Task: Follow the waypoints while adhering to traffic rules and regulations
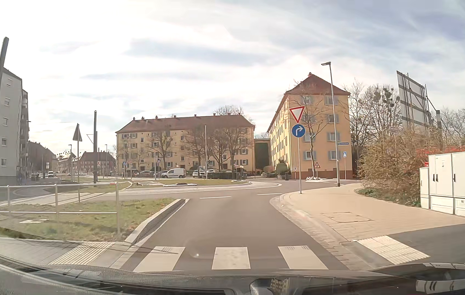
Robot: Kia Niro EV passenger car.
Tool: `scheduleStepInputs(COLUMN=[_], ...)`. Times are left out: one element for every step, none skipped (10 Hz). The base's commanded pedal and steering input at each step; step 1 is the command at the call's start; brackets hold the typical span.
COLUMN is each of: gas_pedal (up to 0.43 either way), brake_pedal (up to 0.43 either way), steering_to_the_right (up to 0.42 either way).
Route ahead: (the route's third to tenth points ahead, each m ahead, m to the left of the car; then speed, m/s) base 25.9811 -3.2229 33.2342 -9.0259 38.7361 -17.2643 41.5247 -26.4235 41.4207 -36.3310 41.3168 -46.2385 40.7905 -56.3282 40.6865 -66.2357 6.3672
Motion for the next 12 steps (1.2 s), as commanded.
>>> scheduleStepInputs(gas_pedal=[0.130, 0.130, 0.130, 0.130, 0.130, 0.130, 0.130, 0.130, 0.130, 0.118, 0.118, 0.118], brake_pedal=[0.000, 0.000, 0.000, 0.000, 0.000, 0.000, 0.000, 0.000, 0.000, 0.000, 0.000, 0.000], steering_to_the_right=[-0.021, -0.020, -0.019, -0.017, -0.016, -0.016, -0.013, -0.009, -0.006, -0.005, -0.003, 0.001])
